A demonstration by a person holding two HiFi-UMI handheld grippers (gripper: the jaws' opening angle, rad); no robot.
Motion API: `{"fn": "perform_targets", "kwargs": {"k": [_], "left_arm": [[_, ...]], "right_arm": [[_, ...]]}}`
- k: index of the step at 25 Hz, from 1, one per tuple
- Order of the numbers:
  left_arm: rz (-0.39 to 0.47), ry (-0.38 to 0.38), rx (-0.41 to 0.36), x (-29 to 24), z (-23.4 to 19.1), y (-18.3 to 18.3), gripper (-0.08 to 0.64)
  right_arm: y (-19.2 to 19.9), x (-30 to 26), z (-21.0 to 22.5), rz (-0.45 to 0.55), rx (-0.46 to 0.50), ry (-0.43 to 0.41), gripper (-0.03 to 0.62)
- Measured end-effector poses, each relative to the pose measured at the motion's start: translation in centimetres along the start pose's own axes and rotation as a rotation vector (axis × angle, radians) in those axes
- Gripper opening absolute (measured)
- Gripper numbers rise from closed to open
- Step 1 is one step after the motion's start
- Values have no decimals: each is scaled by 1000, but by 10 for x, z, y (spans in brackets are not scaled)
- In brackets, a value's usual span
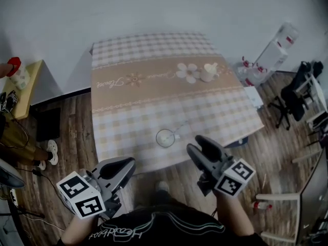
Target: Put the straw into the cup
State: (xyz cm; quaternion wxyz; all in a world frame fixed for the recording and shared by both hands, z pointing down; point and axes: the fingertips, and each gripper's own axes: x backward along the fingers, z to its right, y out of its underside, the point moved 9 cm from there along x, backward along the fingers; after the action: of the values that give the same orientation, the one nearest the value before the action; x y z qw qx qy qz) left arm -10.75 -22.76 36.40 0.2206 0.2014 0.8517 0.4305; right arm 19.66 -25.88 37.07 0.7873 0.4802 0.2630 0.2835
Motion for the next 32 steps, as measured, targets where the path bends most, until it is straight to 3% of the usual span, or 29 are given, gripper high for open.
{"fn": "perform_targets", "kwargs": {"k": [4, 7, 9, 13, 15, 25, 32], "left_arm": [[14, 30, -34, 24, 18, 1, -4], [25, 46, -59, 40, 28, 3, -3], [23, 62, -71, 48, 35, 5, -3], [14, 94, -95, 64, 48, 13, -3], [14, 106, -104, 70, 53, 16, -3], [3, 139, -122, 87, 65, 27, -3], [-8, 138, -113, 91, 70, 32, -3]], "right_arm": [[-4, 19, -49, 20, 24, -42, 179], [-1, 31, -83, 13, 64, -42, 66], [3, 37, -102, 15, 71, -67, 30], [21, 44, -136, 52, -56, -250, 12], [29, 44, -149, 61, -91, -302, 12], [41, 56, -175, 50, -8, -241, 11], [42, 60, -176, 51, -38, -236, 11]]}}
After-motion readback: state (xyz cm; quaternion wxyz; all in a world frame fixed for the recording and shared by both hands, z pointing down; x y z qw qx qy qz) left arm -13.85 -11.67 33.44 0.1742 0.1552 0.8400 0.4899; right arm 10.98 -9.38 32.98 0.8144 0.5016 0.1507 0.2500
